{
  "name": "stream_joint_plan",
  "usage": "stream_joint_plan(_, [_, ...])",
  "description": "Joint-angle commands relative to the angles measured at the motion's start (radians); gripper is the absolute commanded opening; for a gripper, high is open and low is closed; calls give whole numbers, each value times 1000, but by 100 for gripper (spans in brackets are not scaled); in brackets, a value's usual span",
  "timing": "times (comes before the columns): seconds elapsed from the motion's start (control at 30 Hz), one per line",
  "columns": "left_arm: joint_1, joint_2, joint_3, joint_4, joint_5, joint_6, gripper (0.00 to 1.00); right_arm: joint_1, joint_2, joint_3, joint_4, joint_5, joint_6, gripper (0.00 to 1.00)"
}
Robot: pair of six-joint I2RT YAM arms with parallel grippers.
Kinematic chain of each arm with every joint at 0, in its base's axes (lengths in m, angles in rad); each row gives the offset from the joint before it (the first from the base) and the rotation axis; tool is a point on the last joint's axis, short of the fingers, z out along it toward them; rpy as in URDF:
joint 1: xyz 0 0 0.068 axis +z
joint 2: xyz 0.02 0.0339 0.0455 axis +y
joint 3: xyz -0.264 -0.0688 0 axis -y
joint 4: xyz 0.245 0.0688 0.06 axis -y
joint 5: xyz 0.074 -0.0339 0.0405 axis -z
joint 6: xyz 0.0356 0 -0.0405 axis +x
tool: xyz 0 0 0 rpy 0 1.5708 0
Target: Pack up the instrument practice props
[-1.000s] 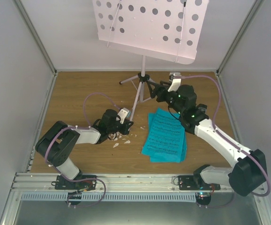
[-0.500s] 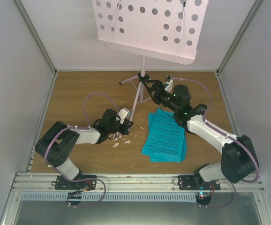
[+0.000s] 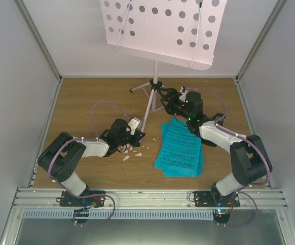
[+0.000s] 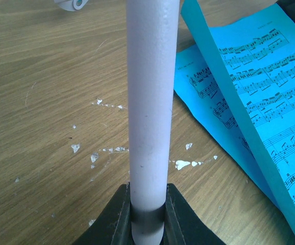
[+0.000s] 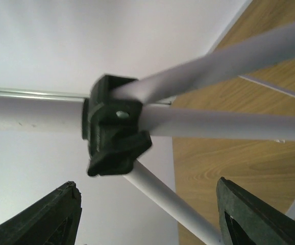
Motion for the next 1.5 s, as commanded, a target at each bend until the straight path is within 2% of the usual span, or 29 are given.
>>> stream_joint_plan(0.0, [3,-40,-2,51,5,-21,0,-24,13,58,20,21,-6,73])
stream_joint_plan(0.27, [3,-40,0,49,5,-26,4,-38,49,98,12,-8,-4,73])
stream_joint_plan(0.43, [2,-40,1,46,3,-26,13,-40,94,137,16,-45,-5,67])
stream_joint_plan(0.5, [3,-40,1,46,2,-26,18,-41,108,144,24,-55,-1,61])
stream_joint_plan(0.67, [3,-40,1,46,2,-26,25,-40,128,149,39,-68,2,43])
stream_joint_plan(0.87, [3,-42,2,44,2,-24,27,-41,112,150,5,-49,-20,26])
stream_joint_plan(1.2, [3,-37,4,44,3,-25,27,-42,75,158,-59,10,-126,12])
stream_joint_plan(1.33, [3,-35,4,44,5,-26,27,-41,48,192,-147,73,-239,4])
stream_joint_plan(1.47, [3,-35,4,44,7,-26,27,-35,8,187,-201,198,-415,2])
